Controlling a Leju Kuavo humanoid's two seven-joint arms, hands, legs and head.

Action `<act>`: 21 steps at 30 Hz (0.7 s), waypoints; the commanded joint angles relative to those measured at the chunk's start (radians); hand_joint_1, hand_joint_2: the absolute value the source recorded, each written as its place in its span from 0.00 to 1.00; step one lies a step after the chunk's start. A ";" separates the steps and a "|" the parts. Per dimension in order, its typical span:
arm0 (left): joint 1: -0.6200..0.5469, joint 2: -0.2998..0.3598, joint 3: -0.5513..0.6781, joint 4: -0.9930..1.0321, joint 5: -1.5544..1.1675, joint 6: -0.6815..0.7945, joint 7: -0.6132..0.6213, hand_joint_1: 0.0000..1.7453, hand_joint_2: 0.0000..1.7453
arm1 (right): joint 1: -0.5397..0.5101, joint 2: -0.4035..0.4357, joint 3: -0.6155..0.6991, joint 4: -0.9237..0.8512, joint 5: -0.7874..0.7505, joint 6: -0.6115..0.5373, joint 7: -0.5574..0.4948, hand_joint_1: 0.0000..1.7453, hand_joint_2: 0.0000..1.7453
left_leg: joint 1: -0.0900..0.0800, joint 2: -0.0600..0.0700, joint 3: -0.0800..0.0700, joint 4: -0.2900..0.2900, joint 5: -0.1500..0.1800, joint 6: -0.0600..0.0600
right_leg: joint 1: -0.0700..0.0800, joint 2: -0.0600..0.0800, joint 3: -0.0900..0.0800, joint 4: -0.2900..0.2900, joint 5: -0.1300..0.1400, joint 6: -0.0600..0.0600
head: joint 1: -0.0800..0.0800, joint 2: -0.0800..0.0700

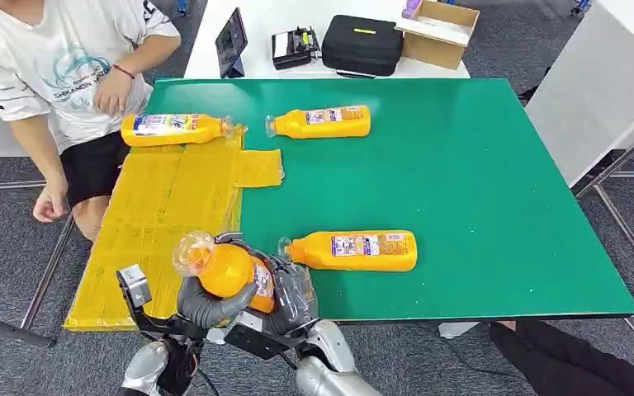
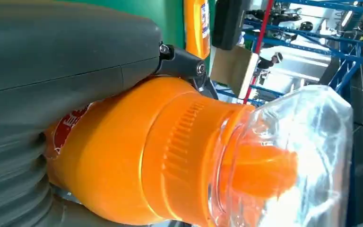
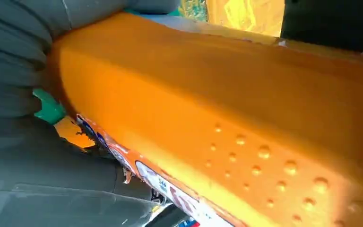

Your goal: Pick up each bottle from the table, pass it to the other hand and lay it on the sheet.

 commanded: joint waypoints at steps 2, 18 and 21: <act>-0.132 0.000 0.066 0.030 0.018 0.091 -0.013 1.00 1.00 | 0.000 0.010 0.020 -0.185 -0.272 0.122 -0.172 0.00 0.00 | 0.002 0.001 0.001 0.003 -0.002 -0.001 | 0.003 0.000 0.001 0.002 -0.002 -0.004 | 0.000 0.000; -0.286 0.010 0.264 0.129 -0.038 0.300 -0.050 1.00 1.00 | 0.079 -0.116 0.040 -0.469 -0.342 0.379 -0.196 0.00 0.00 | 0.002 0.000 0.002 0.000 0.000 -0.001 | 0.002 -0.001 0.002 -0.001 0.001 -0.005 | 0.000 0.000; -0.291 0.008 0.273 0.133 -0.050 0.321 -0.059 1.00 1.00 | 0.078 -0.119 0.042 -0.473 -0.348 0.401 -0.202 0.00 0.00 | 0.003 0.001 0.004 0.000 -0.001 -0.001 | 0.003 -0.001 0.004 -0.001 0.000 -0.006 | 0.000 0.000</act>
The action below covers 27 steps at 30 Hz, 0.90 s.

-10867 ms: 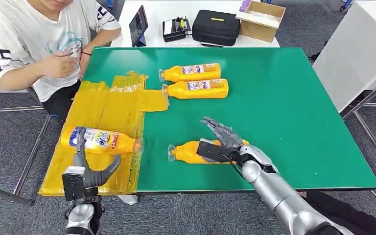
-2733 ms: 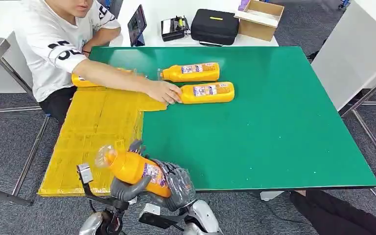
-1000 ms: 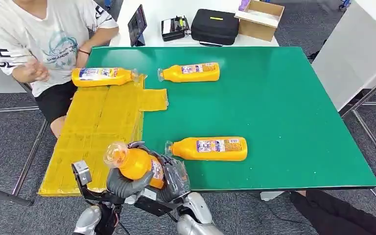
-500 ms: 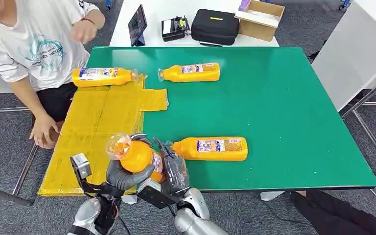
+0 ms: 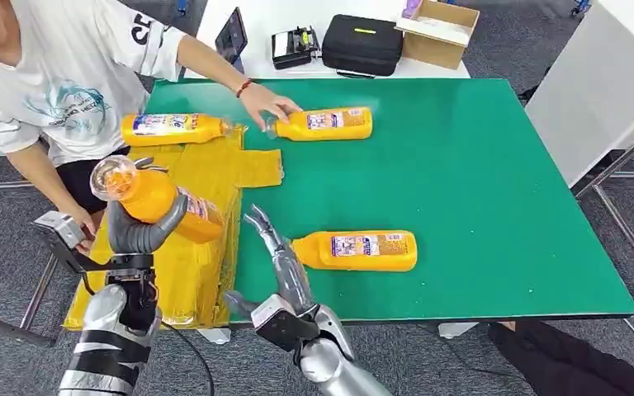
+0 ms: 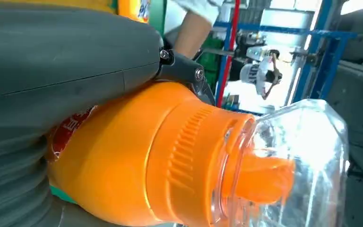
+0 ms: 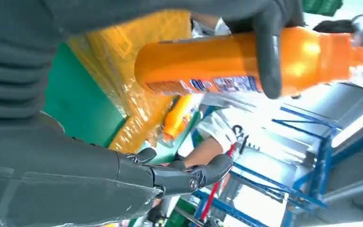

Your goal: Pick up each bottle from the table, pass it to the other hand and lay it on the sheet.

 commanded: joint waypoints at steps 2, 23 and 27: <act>-0.101 0.005 0.086 0.124 -0.035 0.073 -0.022 1.00 1.00 | -0.001 -0.080 0.035 -0.093 -0.027 0.078 -0.023 0.00 0.00 | 0.002 0.000 0.005 0.000 -0.002 0.000 | 0.003 -0.002 0.006 -0.001 -0.002 -0.005 | 0.000 0.000; -0.359 0.157 -0.110 0.757 -1.317 0.498 0.083 1.00 1.00 | 0.073 -0.042 -0.187 -0.451 -0.298 -0.115 -0.041 0.00 1.00 | 0.001 0.001 0.003 0.000 -0.001 -0.001 | 0.002 -0.001 0.003 -0.001 -0.001 -0.004 | 0.000 0.000; -0.312 0.165 -0.101 0.764 -1.298 0.405 0.042 1.00 1.00 | 0.075 -0.033 -0.198 -0.418 -0.297 -0.077 -0.041 0.00 1.00 | 0.000 0.003 0.003 -0.001 -0.001 -0.001 | 0.002 0.002 0.002 -0.001 0.000 -0.003 | 0.000 0.000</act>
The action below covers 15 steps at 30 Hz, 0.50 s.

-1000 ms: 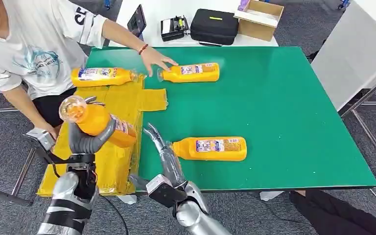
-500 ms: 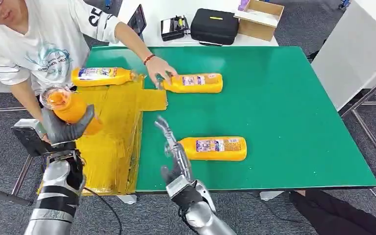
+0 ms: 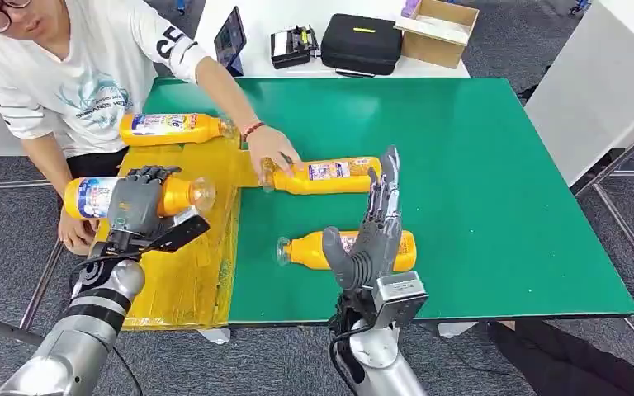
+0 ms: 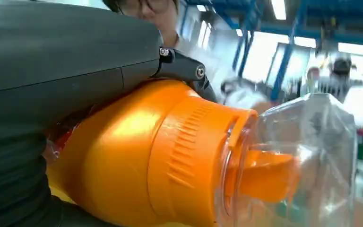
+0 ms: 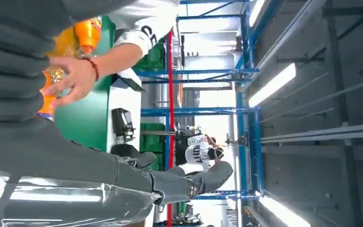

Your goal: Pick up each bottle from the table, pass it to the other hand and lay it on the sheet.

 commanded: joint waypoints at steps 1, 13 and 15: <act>-0.019 0.048 -0.079 0.222 -0.001 -0.165 -0.040 1.00 1.00 | -0.012 -0.001 -0.055 0.056 -0.014 0.054 0.001 0.00 1.00 | 0.001 0.003 0.007 -0.001 -0.003 0.000 | 0.002 0.001 0.007 -0.002 -0.002 -0.004 | 0.000 0.000; 0.003 0.071 -0.064 0.250 0.043 -0.303 -0.063 1.00 1.00 | -0.014 0.017 -0.061 0.135 -0.014 0.106 0.001 0.00 1.00 | 0.002 0.002 0.002 -0.001 -0.001 0.000 | 0.001 0.002 0.003 -0.001 0.000 -0.003 | 0.000 0.000; 0.004 0.072 -0.064 0.250 0.045 -0.310 -0.063 1.00 1.00 | -0.014 0.018 -0.061 0.137 -0.014 0.108 0.001 0.00 1.00 | 0.002 0.003 0.005 -0.001 -0.002 0.000 | 0.002 0.002 0.005 -0.002 -0.001 -0.004 | 0.000 0.000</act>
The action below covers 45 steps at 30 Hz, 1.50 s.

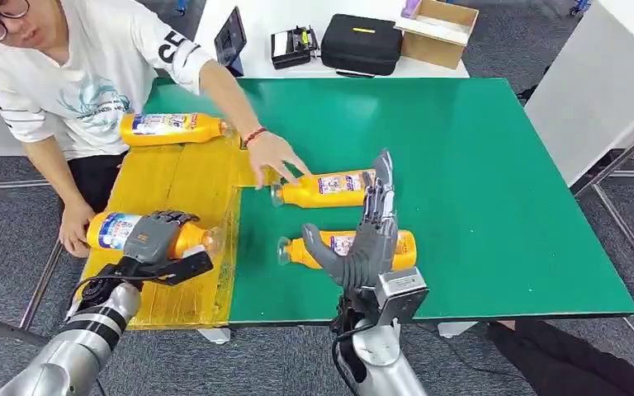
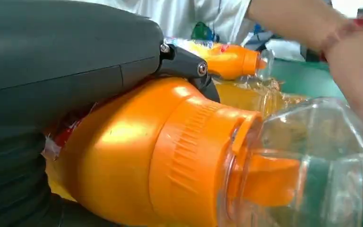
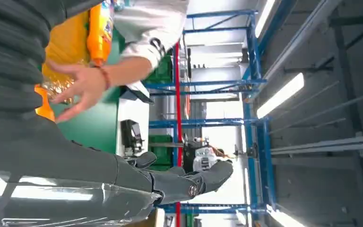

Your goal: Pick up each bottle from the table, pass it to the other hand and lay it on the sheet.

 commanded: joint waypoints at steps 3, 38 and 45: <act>-0.015 0.025 -0.018 0.102 0.029 -0.071 -0.008 1.00 1.00 | -0.026 0.003 -0.026 0.105 -0.005 0.016 0.001 0.00 1.00 | 0.001 0.003 0.008 -0.001 -0.002 0.000 | 0.001 0.002 0.007 -0.002 -0.001 -0.003 | 0.000 0.000; 0.099 0.036 0.039 -0.009 0.488 -0.397 -0.171 0.00 0.00 | -0.080 0.038 -0.038 0.307 -0.014 0.088 0.028 0.00 1.00 | 0.000 0.001 0.018 -0.003 -0.001 -0.001 | 0.001 0.000 0.019 -0.003 -0.002 -0.004 | 0.000 0.000; 0.136 -0.097 0.232 -0.201 0.622 -0.112 -0.160 0.00 0.00 | -0.094 0.012 0.012 0.315 0.101 0.063 0.084 0.00 1.00 | 0.002 -0.004 0.015 0.000 -0.001 0.000 | 0.003 -0.006 0.016 -0.002 -0.003 -0.005 | 0.000 0.000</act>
